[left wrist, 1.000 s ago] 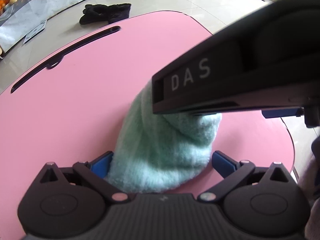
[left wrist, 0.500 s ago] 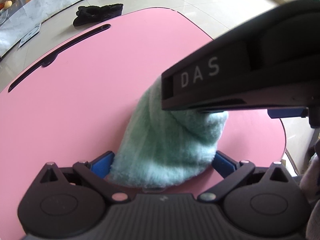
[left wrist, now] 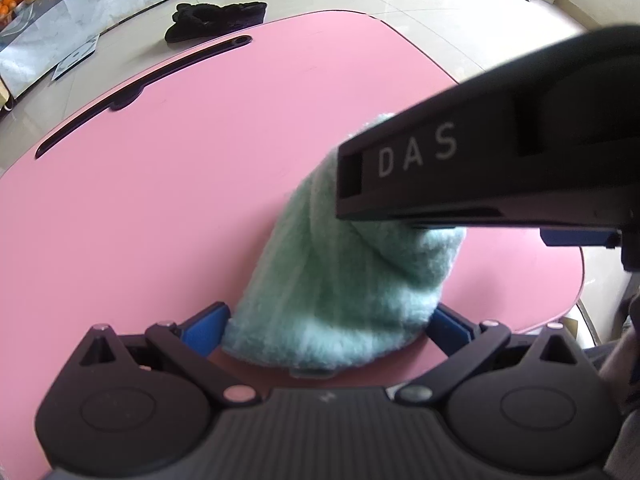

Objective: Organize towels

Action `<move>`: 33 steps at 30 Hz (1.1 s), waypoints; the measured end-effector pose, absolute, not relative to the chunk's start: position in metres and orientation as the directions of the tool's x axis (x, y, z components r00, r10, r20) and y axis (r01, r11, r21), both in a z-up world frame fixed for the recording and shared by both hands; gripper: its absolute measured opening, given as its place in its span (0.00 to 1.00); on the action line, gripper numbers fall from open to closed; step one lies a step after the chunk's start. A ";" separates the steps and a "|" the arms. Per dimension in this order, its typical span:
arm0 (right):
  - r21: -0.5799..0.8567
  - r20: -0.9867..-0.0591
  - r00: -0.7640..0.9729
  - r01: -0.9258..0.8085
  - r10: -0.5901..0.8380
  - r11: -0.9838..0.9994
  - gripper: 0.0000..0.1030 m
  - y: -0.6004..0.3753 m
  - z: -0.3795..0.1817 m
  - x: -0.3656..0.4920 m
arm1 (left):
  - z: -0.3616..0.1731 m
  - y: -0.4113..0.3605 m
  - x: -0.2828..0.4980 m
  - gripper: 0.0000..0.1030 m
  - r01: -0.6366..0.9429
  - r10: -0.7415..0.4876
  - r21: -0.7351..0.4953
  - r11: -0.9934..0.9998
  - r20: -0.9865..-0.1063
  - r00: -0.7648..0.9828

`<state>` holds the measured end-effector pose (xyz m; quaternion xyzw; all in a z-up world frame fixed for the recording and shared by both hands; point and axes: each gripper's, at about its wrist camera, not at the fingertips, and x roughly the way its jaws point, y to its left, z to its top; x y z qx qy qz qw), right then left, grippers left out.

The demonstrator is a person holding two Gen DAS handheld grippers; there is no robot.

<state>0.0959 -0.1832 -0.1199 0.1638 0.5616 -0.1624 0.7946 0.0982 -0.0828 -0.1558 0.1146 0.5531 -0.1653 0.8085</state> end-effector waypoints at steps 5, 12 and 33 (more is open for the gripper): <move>0.092 -0.944 0.323 0.432 -0.059 0.897 0.84 -0.175 -0.121 0.094 | -0.157 -0.075 0.098 1.00 0.369 -0.131 0.004 0.929 -0.931 0.340; 0.129 -0.942 0.334 0.389 -0.009 0.912 0.84 -0.159 -0.125 0.098 | -0.158 -0.057 0.098 1.00 0.323 -0.114 0.005 0.946 -0.931 0.347; 0.180 -0.930 0.363 0.306 0.061 0.935 0.85 -0.124 -0.130 0.096 | -0.157 -0.024 0.093 1.00 0.244 -0.083 0.009 0.970 -0.928 0.363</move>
